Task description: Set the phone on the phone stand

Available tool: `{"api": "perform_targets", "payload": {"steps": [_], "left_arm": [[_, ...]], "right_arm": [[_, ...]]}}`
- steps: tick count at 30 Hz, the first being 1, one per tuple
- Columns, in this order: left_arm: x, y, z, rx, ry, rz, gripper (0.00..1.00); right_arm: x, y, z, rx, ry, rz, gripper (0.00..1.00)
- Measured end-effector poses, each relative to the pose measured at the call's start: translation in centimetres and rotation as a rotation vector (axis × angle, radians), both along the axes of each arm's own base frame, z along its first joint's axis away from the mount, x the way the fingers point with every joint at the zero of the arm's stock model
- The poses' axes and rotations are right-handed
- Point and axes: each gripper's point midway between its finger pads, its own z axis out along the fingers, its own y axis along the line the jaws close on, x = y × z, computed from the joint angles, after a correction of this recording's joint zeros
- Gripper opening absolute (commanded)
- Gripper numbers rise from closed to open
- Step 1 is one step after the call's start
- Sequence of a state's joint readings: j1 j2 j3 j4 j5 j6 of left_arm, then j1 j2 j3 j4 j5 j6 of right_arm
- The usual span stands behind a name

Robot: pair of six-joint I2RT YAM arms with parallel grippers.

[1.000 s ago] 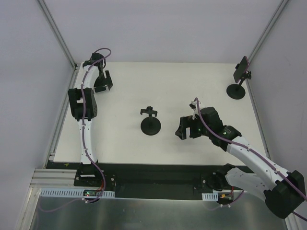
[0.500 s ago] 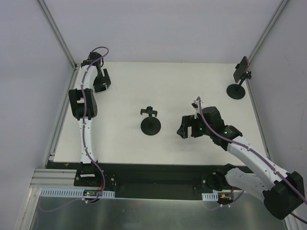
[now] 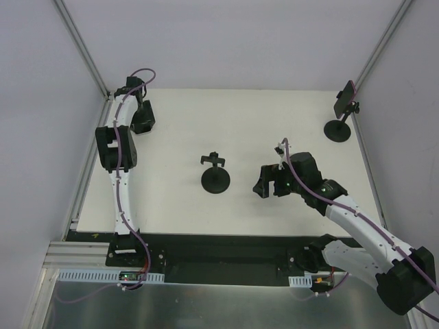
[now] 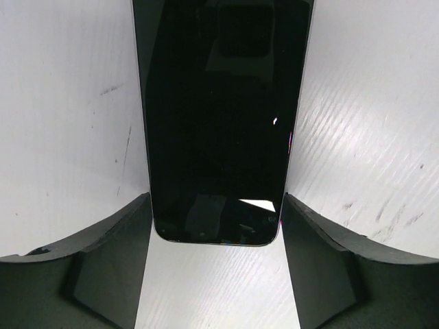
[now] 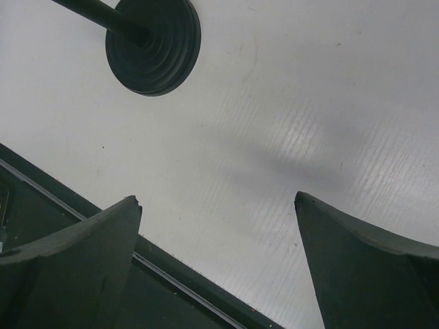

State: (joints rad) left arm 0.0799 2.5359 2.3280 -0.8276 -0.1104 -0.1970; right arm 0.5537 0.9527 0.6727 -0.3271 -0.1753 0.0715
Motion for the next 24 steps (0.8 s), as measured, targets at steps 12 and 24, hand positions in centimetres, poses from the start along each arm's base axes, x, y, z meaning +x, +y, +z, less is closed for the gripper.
{"api": "perform_targets", "payload": {"steps": [12,24], "left_arm": [[-14.6,-4.5,-0.1,-0.027,0.212,-0.031,0.48],[-22.2,-8.8,0.3,-0.075,0.251,-0.096,0.99]], "right_arm": [[-1.0,-0.8,0.5,-0.014,-0.014,0.013,0.96],[-2.7,-1.6,1.1,0.026,-0.043,0.012,0.96]]}}
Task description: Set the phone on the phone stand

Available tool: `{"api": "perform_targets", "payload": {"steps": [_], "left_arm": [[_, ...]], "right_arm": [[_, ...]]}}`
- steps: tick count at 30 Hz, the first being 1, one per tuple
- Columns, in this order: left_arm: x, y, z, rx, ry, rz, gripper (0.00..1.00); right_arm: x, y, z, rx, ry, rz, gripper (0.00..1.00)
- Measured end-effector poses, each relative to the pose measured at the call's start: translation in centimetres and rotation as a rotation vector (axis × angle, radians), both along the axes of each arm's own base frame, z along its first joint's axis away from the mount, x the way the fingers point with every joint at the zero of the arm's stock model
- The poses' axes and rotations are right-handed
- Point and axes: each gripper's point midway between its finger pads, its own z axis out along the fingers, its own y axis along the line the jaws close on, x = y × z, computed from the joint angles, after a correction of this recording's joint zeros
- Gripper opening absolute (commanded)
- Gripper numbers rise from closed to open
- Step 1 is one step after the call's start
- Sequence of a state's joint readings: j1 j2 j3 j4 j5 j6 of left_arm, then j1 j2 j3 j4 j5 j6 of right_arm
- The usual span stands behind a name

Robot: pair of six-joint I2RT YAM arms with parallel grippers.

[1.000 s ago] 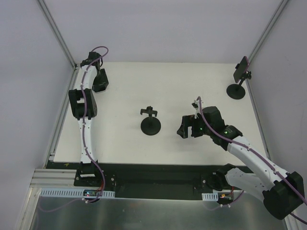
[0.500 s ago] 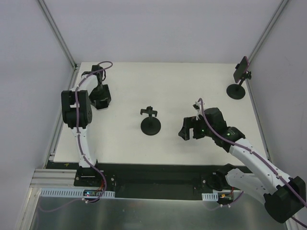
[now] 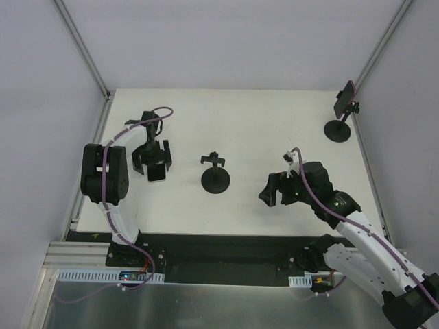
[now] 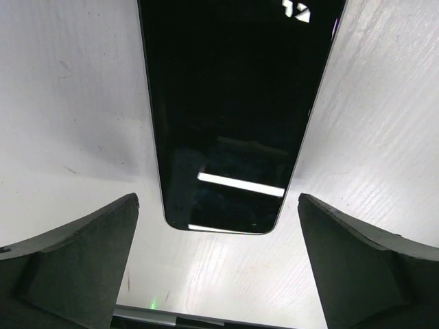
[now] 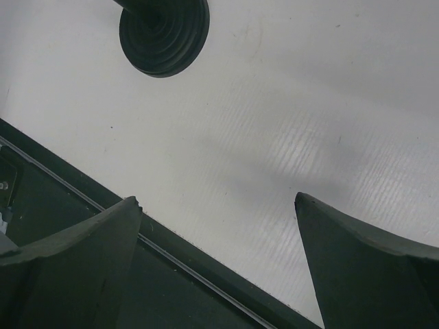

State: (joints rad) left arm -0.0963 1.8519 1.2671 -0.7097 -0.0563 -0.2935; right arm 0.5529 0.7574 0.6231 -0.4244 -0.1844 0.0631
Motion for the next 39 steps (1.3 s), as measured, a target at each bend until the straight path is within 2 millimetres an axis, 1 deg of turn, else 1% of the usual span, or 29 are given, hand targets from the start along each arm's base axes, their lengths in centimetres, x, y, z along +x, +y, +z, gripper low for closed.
{"api": "perform_targets", "payload": {"steps": [6,12,15,16,17,19,20,23,24,26,27,29,30,33,35,39], "left_arm": [[0.7,-0.2,-0.5,-0.018,0.003,-0.018,0.99],[3.0,-0.2,-1.1,-0.010,0.014,-0.061,0.95],[3.4,-0.1,-1.2,-0.007,0.037,-0.077,0.90],[3.4,-0.1,-1.2,-0.007,0.045,-0.082,0.87],[3.4,-0.1,-1.2,-0.007,0.054,-0.088,0.81],[3.3,-0.2,-1.2,-0.010,0.063,-0.094,0.73],[3.3,-0.2,-1.2,-0.013,0.064,-0.095,0.63],[3.3,-0.4,-1.2,-0.022,0.064,-0.100,0.49],[3.3,-0.4,-1.2,-0.025,0.064,-0.101,0.40],[3.3,-0.6,-1.2,-0.036,0.065,-0.105,0.29],[3.3,-0.6,-1.1,-0.040,0.063,-0.106,0.18],[3.1,-0.6,-1.0,-0.054,0.058,-0.112,0.08],[3.0,-0.5,-1.0,-0.061,0.050,-0.109,0.00],[2.5,-0.4,-0.9,-0.083,0.023,-0.100,0.00],[1.6,-0.6,-0.7,-0.103,0.012,-0.088,0.00],[-0.7,-1.0,-0.3,-0.147,0.002,-0.050,0.00]], "right_arm": [[-0.6,-0.4,0.7,0.012,-0.022,-0.001,0.96],[-0.8,-0.6,0.9,0.015,-0.029,-0.004,0.96],[-0.9,-0.7,0.8,0.011,-0.025,-0.004,0.96],[-0.9,-0.7,0.8,0.010,-0.023,-0.004,0.96],[-1.0,-0.7,0.7,0.010,-0.022,-0.004,0.96],[-1.0,-0.7,0.7,0.009,-0.022,-0.004,0.96],[-1.0,-0.7,0.7,0.009,-0.022,-0.004,0.96],[-1.0,-0.7,0.7,0.008,-0.019,-0.003,0.96],[-1.0,-0.7,0.6,0.006,-0.017,-0.003,0.96],[-0.9,-0.7,0.5,0.001,-0.011,-0.002,0.96],[-0.9,-0.7,0.3,-0.002,-0.006,-0.002,0.96],[-0.9,-0.6,0.0,-0.010,0.009,-0.001,0.96],[-1.0,-0.5,-0.2,-0.013,0.017,0.003,0.96],[-1.4,0.1,-0.4,-0.016,0.026,0.028,0.96],[-2.2,0.9,-0.3,-0.015,0.024,0.064,0.96],[-3.6,2.5,-0.5,-0.022,0.027,0.128,0.96]]}}
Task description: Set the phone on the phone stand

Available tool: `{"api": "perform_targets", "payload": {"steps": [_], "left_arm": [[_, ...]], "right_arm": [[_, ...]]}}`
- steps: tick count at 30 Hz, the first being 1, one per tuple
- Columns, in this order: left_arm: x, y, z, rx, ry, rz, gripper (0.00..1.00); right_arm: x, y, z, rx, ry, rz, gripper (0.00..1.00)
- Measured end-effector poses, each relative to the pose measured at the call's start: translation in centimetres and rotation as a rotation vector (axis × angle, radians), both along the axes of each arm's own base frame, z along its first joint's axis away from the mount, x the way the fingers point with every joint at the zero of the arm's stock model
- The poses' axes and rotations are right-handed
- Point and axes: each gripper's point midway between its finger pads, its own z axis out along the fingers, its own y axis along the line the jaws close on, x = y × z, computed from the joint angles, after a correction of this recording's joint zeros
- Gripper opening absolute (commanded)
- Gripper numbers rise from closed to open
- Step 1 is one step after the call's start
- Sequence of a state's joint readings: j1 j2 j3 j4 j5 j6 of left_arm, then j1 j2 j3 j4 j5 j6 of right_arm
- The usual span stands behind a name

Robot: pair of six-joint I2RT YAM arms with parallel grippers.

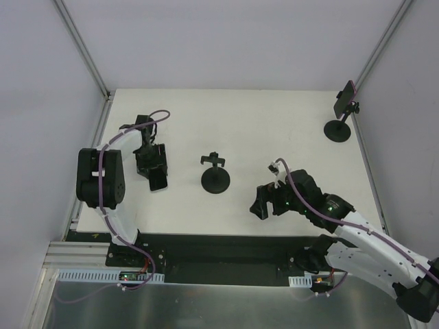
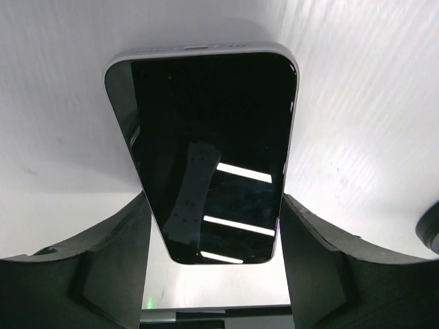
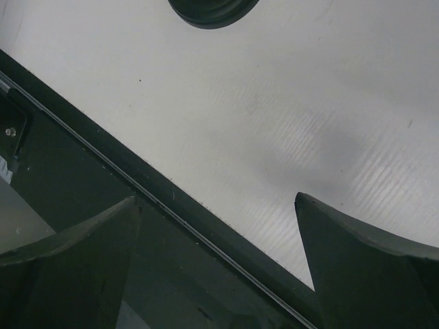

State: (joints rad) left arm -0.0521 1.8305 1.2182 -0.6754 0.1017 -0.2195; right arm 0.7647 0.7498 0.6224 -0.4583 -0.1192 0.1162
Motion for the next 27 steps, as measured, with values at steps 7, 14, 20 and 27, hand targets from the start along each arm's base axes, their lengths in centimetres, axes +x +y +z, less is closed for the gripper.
{"api": "perform_targets", "payload": {"steps": [7,14,20,27], "left_arm": [[-2.4,-1.2,4.3,-0.086,-0.156,0.084,0.00],[-4.8,-2.8,12.7,-0.248,-0.455,0.192,0.00],[-7.5,-4.6,20.5,-0.440,-0.683,0.244,0.00],[-9.8,-6.5,24.2,-0.635,-0.699,0.318,0.00]], "right_arm": [[-2.2,2.4,-0.6,-0.055,-0.017,0.078,0.96],[-2.7,7.0,3.4,-0.027,-0.135,0.146,0.98],[-2.3,12.9,8.2,0.061,-0.244,0.180,0.96],[-0.3,19.9,12.6,0.162,-0.337,0.176,0.94]]}}
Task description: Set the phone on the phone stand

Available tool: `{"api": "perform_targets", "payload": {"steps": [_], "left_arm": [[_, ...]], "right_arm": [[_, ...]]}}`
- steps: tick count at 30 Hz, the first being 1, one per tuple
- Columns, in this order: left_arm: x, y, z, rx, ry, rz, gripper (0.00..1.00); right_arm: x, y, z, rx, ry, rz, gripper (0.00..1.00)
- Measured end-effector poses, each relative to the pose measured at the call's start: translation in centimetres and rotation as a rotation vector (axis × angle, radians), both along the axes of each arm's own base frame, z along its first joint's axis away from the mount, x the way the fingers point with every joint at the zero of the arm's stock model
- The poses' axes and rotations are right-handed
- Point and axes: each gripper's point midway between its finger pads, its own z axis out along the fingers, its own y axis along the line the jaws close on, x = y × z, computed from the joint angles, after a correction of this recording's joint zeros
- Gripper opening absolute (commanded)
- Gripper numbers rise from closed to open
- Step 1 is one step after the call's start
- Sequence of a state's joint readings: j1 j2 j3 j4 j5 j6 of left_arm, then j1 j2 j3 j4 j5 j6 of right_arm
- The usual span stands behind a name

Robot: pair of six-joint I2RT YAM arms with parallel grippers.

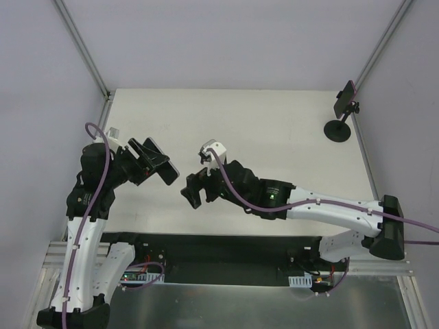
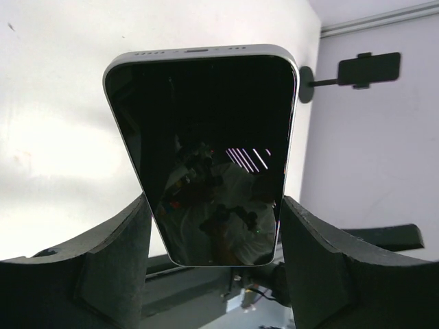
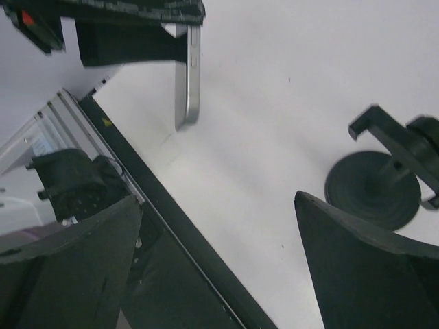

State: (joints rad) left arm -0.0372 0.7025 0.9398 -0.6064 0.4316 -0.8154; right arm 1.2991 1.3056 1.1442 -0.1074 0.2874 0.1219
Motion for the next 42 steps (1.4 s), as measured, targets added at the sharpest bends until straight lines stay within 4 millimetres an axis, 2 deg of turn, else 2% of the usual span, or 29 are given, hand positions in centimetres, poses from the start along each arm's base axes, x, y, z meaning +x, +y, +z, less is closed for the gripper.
{"api": "perform_targets", "payload": {"steps": [3,7,11,13,14,16,17,18,19,21,22,23,24,26,28,31,34,36,38,42], "left_arm": [[-0.8,-0.4,1.0,-0.056,-0.009,0.011,0.00],[-1.5,-0.9,1.9,-0.119,-0.010,0.011,0.00],[-1.8,-1.3,2.0,-0.169,0.009,0.012,0.00],[-1.9,-1.3,1.7,-0.186,0.019,0.021,0.00],[-1.9,-1.3,1.6,-0.194,0.021,0.026,0.00],[-2.0,-1.3,1.4,-0.213,0.023,0.035,0.00],[-2.0,-1.4,1.4,-0.221,0.020,0.037,0.00],[-2.0,-1.4,1.3,-0.229,0.021,0.040,0.00],[-2.0,-1.4,1.2,-0.235,0.022,0.041,0.14],[-1.9,-1.5,1.2,-0.245,0.018,0.036,0.36],[-1.8,-1.5,1.1,-0.246,0.020,0.037,0.59],[-1.7,-1.6,1.1,-0.248,0.019,0.034,0.66],[-1.7,-1.6,1.0,-0.249,0.021,0.026,0.81],[-1.8,-1.9,0.8,-0.240,0.019,-0.001,0.92],[-2.1,-2.2,0.8,-0.221,0.000,-0.042,0.94],[-2.8,-2.6,1.3,-0.174,-0.068,-0.125,0.92],[-3.6,-3.1,2.4,-0.118,-0.154,-0.224,0.89],[-4.3,-3.6,3.5,-0.083,-0.222,-0.300,0.85],[-4.9,-4.1,4.6,-0.054,-0.291,-0.386,0.84],[-5.9,-6.1,5.2,-0.018,-0.352,-0.574,0.85]], "right_arm": [[0.9,2.3,0.9,0.037,-0.017,-0.016,0.90],[1.9,4.7,0.7,0.054,-0.026,-0.036,0.82],[2.6,6.2,-0.4,0.045,-0.022,-0.052,0.52],[2.7,6.5,-0.8,0.042,-0.020,-0.056,0.44],[2.7,6.7,-0.8,0.048,-0.014,-0.058,0.33],[2.6,7.0,-0.7,0.065,-0.005,-0.054,0.23],[2.6,7.1,-0.5,0.074,-0.005,-0.052,0.12],[2.5,7.3,-0.2,0.089,0.000,-0.047,0.05],[2.4,7.4,-0.1,0.096,-0.001,-0.042,0.01],[2.4,7.5,0.0,0.106,0.009,-0.036,0.01],[2.5,7.5,-0.1,0.105,0.010,-0.032,0.01],[2.6,7.4,-0.1,0.106,0.008,-0.023,0.01],[2.7,7.2,-0.2,0.105,0.006,-0.012,0.01],[2.7,6.5,-0.5,0.105,0.007,0.021,0.01],[3.0,4.5,-1.2,0.081,0.008,0.042,0.01],[3.6,0.6,-2.3,0.038,0.034,0.074,0.01],[3.2,-2.6,-1.9,0.026,0.052,0.134,0.01],[1.8,-4.3,-1.1,0.015,0.056,0.211,0.01],[-0.5,-5.7,-0.6,-0.002,0.056,0.316,0.01],[-4.7,-8.3,-1.3,-0.092,0.116,0.508,0.01]]}}
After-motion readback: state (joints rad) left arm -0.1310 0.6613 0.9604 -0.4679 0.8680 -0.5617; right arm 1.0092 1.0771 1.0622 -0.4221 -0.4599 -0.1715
